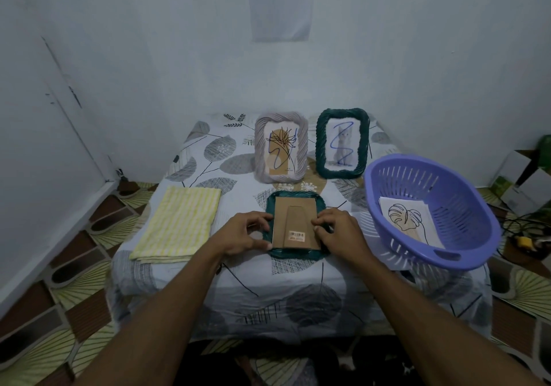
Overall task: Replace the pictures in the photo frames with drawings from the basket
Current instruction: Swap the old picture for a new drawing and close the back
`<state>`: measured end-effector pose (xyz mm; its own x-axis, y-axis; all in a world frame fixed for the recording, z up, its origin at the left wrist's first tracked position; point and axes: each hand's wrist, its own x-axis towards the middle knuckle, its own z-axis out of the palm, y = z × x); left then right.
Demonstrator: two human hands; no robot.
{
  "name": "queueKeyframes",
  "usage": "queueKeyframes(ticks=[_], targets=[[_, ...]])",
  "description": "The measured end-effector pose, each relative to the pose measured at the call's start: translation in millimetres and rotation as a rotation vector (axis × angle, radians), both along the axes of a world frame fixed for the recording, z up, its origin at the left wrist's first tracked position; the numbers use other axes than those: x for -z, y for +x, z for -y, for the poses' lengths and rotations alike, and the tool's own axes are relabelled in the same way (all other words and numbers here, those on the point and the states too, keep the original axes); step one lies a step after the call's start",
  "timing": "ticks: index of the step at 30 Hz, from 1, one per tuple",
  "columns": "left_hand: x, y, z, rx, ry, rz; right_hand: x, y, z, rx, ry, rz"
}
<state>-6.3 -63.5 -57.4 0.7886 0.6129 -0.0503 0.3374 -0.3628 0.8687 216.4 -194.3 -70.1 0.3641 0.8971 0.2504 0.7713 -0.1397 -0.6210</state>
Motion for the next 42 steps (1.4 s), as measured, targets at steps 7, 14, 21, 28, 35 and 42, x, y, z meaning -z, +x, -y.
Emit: queueKeyframes(ticks=[7,14,21,28,35,42], targets=[[0,-5,6,-0.015,0.124,0.012,1,0,1,-0.004,-0.002,0.008],[11,-5,23,-0.069,0.194,0.043,2,2,3,-0.038,-0.033,0.037],[17,-8,24,-0.051,0.25,0.107,0,4,5,-0.056,-0.064,0.047],[16,-7,19,-0.012,0.261,0.08,-24,13,16,-0.179,-0.208,-0.064],[7,2,20,-0.097,0.238,0.101,-32,18,26,-0.21,-0.207,-0.175],[15,10,25,-0.175,0.351,0.056,-18,-2,43,-0.067,-0.169,0.076]])
